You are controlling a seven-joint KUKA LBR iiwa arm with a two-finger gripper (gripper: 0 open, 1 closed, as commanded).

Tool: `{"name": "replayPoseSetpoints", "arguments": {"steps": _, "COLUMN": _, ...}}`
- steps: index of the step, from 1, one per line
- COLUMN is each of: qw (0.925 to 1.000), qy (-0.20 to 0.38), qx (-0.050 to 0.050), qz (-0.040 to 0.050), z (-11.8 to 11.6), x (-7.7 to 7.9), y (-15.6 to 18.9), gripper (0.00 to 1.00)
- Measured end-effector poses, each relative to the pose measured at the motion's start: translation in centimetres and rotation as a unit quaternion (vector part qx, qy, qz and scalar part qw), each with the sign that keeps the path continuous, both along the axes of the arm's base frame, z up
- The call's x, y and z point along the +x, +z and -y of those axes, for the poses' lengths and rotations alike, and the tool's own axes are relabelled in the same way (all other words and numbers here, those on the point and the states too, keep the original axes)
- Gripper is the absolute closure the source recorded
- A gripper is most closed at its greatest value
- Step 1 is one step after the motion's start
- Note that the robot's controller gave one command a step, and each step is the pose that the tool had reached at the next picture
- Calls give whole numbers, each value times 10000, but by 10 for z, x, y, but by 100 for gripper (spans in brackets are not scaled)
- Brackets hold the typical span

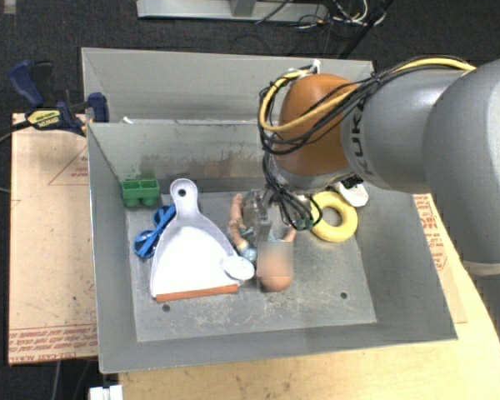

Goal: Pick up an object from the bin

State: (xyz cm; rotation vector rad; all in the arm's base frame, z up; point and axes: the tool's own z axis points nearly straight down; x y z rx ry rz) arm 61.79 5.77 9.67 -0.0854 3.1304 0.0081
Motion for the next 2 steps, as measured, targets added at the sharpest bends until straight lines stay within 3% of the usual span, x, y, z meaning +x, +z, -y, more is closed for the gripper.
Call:
{"name": "replayPoseSetpoints", "arguments": {"steps": 1, "qw": 9937, "qy": 1119, "qx": -15, "qz": 55, "z": -20, "x": 14, "y": -18, "gripper": 100}}
{"name": "replayPoseSetpoints", "arguments": {"steps": 2, "qw": 9937, "qy": 1117, "qx": -14, "qz": 56, "z": -20, "x": 14, "y": -18, "gripper": 100}}
